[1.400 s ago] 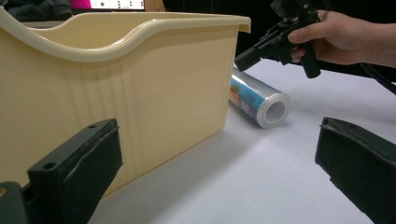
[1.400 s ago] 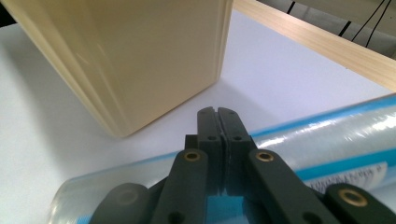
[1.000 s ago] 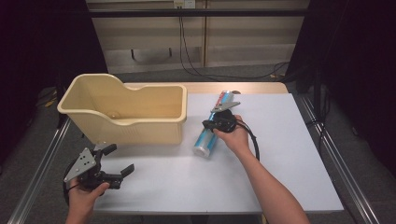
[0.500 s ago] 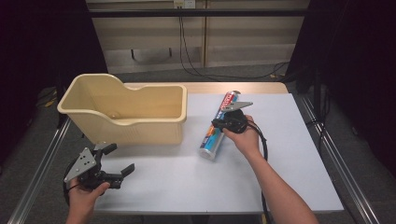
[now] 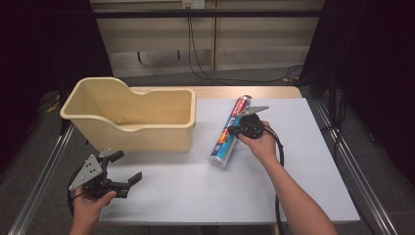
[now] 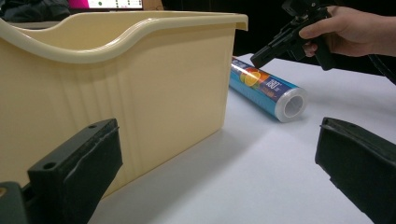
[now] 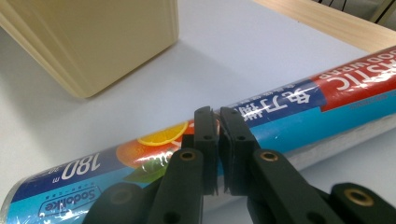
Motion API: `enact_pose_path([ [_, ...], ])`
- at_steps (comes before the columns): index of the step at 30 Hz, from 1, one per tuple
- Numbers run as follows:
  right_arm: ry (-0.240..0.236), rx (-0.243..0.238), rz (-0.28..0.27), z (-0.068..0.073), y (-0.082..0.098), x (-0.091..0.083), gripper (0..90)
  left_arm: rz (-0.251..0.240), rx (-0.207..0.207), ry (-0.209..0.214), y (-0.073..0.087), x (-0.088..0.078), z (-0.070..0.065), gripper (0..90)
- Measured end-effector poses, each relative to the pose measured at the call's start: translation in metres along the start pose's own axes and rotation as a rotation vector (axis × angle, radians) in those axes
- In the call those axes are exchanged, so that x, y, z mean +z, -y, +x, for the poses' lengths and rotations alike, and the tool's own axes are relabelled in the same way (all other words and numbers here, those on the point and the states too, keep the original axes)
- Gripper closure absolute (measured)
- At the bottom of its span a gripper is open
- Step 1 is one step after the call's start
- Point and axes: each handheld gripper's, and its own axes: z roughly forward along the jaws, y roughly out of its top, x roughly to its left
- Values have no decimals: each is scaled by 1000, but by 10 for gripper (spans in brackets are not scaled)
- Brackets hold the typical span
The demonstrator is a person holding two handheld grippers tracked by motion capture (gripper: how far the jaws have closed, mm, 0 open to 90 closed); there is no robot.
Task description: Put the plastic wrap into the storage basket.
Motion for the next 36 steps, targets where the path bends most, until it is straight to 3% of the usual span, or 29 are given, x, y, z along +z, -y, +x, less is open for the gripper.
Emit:
enact_pose_path([
  [5,12,36,25,-3,-1,-3,806,7,2,6,0,1,0,4],
  [6,27,49,31,-3,-1,-4,755,6,1,6,0,1,0,4],
  [7,49,78,33,-4,-2,-4,642,6,0,5,0,1,0,4],
  [8,95,171,31,-7,-4,-4,454,7,0,4,0,1,0,4],
  [9,95,171,31,-7,-4,-4,454,5,-1,4,0,2,0,4],
  [10,106,215,56,-8,-6,-3,383,5,-5,3,1,2,0,4],
  [11,157,306,148,-9,-13,1,184,5,0,8,0,2,0,4],
  [13,174,325,173,-10,-14,2,154,5,-2,10,0,3,0,4],
  [14,239,387,204,-9,-20,5,138,9,1,9,1,3,0,4],
  [16,253,404,220,-8,-23,8,109,15,5,12,1,3,0,4],
  [19,252,458,297,-4,-31,19,57,15,5,15,1,3,0,4],
  [22,272,467,349,0,-34,28,57,13,7,16,1,3,0,4],
  [25,284,535,386,-1,-34,37,11,14,10,17,1,2,0,4],
  [30,263,541,405,0,-33,44,27,17,11,16,1,2,0,4],
  [33,260,546,441,1,-30,53,40,16,12,18,1,1,0,4],
  [34,248,549,475,0,-27,58,48,10,13,17,1,1,0,4],
  [36,240,552,480,-1,-27,60,61,5,7,15,1,1,-1,4],
])
